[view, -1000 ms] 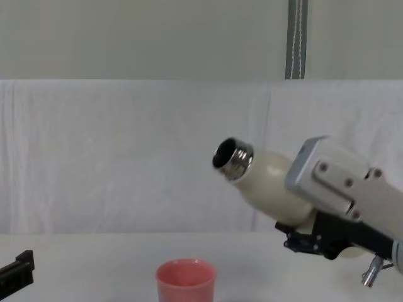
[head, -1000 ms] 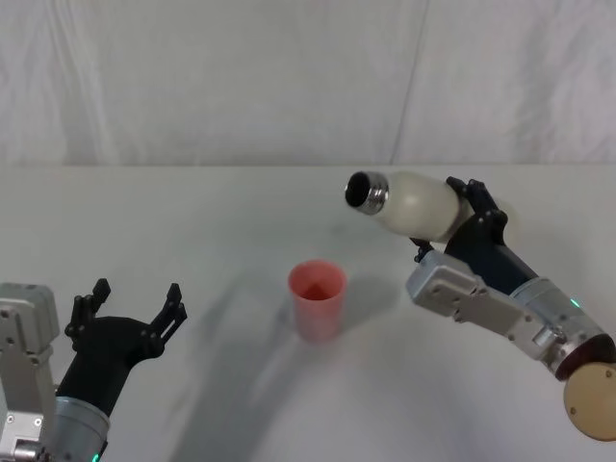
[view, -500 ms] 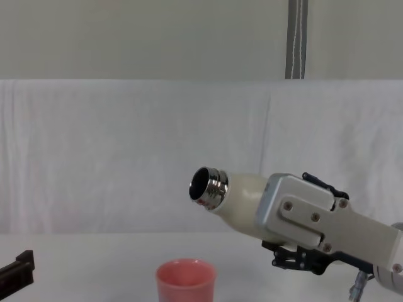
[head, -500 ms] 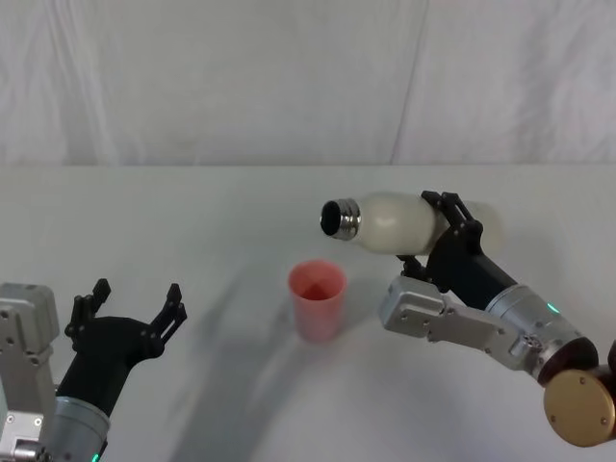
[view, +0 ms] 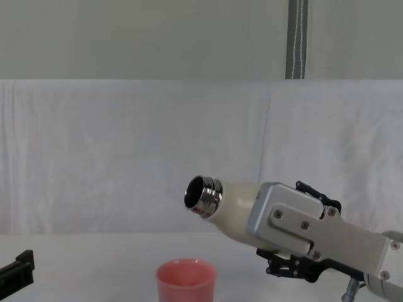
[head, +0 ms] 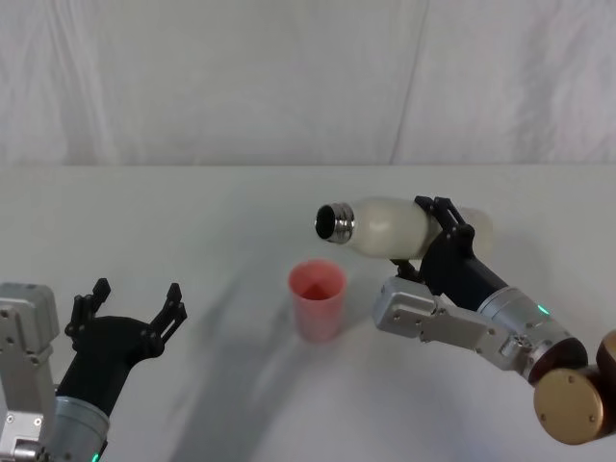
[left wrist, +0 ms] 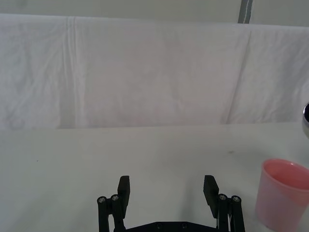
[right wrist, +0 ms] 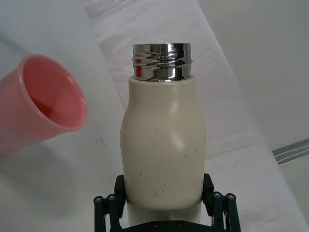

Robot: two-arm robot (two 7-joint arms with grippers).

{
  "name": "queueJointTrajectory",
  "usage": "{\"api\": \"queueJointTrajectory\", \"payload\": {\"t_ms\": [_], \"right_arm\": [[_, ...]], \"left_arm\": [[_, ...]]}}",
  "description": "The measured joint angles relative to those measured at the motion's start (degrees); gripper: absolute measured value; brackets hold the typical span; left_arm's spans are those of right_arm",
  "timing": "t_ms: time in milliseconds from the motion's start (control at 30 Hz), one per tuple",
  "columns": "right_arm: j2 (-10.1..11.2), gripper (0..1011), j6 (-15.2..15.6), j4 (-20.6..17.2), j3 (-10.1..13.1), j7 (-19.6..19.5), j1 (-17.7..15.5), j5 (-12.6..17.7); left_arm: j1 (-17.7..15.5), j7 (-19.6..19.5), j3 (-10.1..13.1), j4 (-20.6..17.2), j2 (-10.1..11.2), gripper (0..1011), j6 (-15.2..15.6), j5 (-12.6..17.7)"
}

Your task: Grasp the thermos with one hand and pour water into the cup lid.

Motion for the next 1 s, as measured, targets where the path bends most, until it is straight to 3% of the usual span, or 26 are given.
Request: {"api": "queueJointTrajectory", "payload": {"t_ms": [500,1000], "right_arm": [[-0.2,950,-0.6,2.8,-0.4,-2.0,0.9,-0.9],[0.9,950,-0.4,3.6,-0.9,-2.9,1.6,-3.1]], "left_arm": [[0.0,0.0,0.0,0.0,0.0,1001,0.0,0.0],[0.0,0.0,0.0,0.0,0.0,1001,0.0,0.0]]}}
